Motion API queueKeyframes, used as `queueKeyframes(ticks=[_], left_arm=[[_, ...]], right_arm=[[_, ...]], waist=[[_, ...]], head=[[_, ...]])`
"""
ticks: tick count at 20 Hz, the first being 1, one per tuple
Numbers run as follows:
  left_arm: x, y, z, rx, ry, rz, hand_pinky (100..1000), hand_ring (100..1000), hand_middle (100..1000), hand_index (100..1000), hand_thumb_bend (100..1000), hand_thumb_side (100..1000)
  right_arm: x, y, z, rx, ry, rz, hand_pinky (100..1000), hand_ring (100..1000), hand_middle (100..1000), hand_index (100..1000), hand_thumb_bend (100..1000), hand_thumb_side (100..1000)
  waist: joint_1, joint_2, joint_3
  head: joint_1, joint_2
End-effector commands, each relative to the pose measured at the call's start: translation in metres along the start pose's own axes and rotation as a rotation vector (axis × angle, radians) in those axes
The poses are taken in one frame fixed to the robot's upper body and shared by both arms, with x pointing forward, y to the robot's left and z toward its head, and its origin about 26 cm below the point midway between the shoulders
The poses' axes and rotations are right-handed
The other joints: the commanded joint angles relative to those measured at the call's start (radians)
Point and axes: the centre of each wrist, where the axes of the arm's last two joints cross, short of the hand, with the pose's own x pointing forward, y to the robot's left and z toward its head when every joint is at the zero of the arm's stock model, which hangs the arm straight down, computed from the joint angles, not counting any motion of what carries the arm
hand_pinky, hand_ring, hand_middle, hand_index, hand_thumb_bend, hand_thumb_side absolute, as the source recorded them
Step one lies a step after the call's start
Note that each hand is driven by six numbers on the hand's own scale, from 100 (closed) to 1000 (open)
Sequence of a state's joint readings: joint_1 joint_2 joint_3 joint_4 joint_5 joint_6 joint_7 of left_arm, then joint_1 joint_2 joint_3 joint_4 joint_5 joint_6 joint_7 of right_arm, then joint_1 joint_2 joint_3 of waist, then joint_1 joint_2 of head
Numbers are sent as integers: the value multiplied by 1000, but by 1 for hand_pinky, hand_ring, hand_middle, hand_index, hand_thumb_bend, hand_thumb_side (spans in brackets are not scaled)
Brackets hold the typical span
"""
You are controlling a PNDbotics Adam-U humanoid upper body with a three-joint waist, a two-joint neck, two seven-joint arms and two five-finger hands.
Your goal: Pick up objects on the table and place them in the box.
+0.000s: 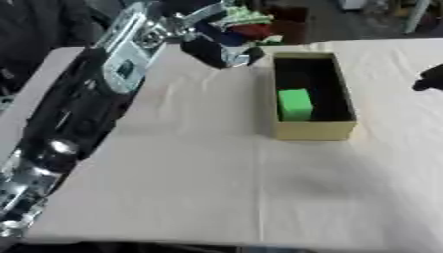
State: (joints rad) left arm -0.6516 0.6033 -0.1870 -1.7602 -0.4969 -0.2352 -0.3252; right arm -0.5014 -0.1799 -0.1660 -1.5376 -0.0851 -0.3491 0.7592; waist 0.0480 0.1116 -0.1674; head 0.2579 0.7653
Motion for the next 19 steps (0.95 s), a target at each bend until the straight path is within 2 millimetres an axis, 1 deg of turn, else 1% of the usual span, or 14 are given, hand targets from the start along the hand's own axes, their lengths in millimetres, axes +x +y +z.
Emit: queueKeyframes(ticks=[1,2,4,7,9,13,16,19], left_arm=[[15,28,27,123,9,21,709,702,728,911,200,434],[18,27,36,148,25,50,702,694,718,906,161,455],[21,21,49,183,56,102,699,691,712,903,143,464],[19,10,63,216,93,148,695,686,702,897,107,484],[17,0,71,241,122,189,689,679,689,890,100,525],[17,-13,78,272,158,259,687,675,679,884,100,560],[18,-18,80,281,163,287,687,674,677,882,100,562],[19,-22,80,279,158,311,688,676,677,881,100,584]], right_arm=[[15,-15,-1,-10,-19,80,841,729,743,1000,100,479],[17,-17,0,-15,-17,94,841,731,747,1000,100,477],[20,-19,3,-29,-14,112,840,730,753,1000,100,480],[23,-22,5,-52,-18,127,839,732,760,1000,100,479],[24,-22,6,-64,-25,131,839,732,760,1000,100,484],[26,-21,8,-70,-27,124,839,731,760,1000,100,486],[25,-21,11,-75,-21,121,839,731,759,1000,100,489],[26,-20,13,-78,-16,120,839,730,757,1000,100,491]], waist=[[-2,-8,16],[0,-5,23],[2,-2,33],[4,6,53],[4,11,59],[3,20,74],[5,21,76],[9,23,79]], head=[[-12,5],[-18,5],[-29,5],[-35,5],[-35,5],[-40,5],[-43,5],[-43,5]])
